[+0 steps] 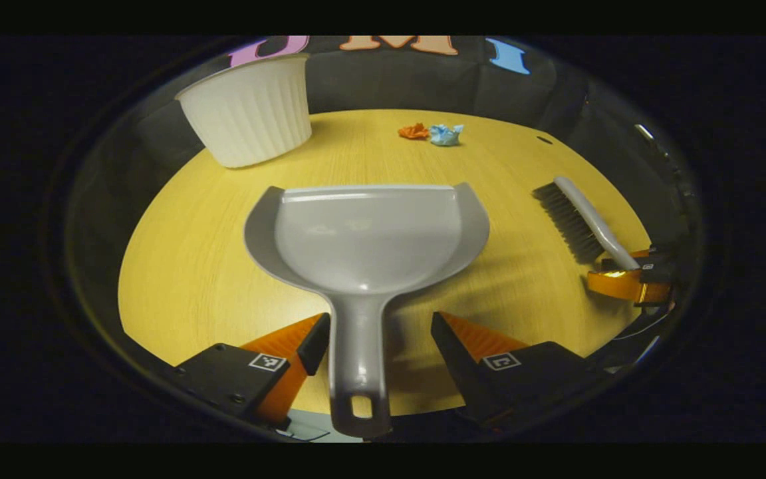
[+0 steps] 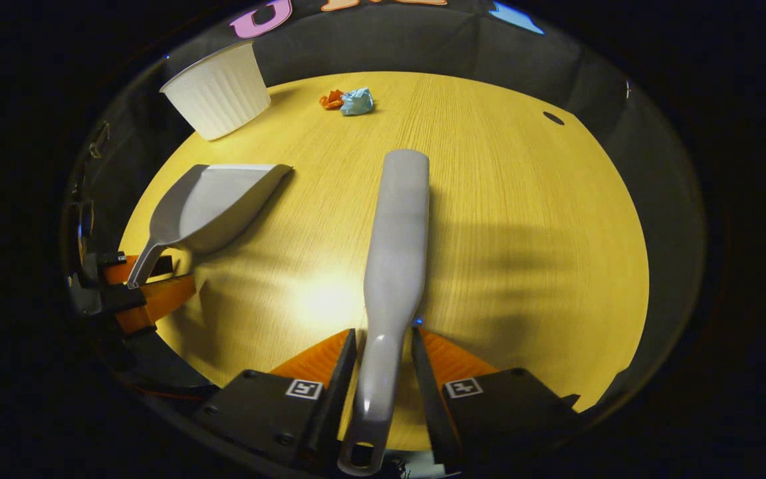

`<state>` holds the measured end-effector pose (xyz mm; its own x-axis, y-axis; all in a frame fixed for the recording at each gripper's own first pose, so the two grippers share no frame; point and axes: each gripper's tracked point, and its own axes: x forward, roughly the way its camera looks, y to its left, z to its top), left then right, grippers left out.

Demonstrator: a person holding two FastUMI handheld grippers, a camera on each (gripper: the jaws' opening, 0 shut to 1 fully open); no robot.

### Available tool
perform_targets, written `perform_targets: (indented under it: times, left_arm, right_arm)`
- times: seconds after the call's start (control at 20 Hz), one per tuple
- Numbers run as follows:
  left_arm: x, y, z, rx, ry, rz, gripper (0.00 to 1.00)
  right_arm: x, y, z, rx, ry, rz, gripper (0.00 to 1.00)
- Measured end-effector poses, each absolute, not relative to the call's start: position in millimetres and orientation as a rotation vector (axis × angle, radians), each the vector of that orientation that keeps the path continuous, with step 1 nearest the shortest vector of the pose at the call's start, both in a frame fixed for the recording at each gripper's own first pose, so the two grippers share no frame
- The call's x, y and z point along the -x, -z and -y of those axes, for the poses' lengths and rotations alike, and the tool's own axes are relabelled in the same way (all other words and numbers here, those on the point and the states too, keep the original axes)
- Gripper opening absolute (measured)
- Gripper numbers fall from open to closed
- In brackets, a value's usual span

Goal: Pick up the small broom and dustpan from the desktop, sweep the trash into the dustpan with the broom, and then empty the trash into the garbage bin.

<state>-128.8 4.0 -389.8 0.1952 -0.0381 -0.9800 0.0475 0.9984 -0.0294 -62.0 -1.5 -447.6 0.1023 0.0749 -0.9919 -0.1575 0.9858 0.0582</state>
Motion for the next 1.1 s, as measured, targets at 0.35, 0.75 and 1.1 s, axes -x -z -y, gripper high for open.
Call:
perform_targets:
  times: [0.35, 0.75, 1.1]
  left_arm:
    - [112.9, 386.8, -9.7, -0.013, 0.076, -1.333, 0.29]
    - [54.7, 370.3, 8.3, -0.030, 0.195, -1.218, 0.31]
    - [28.0, 376.3, 19.2, -0.057, 0.301, -1.211, 0.29]
  right_arm:
    - [57.3, 434.8, -5.5, 0.035, -0.237, -1.444, 0.23]
    - [-48.8, 374.1, 0.7, 0.118, -0.269, -1.222, 0.19]
    - [-214.0, 381.4, 8.4, 0.347, -0.323, -1.104, 0.22]
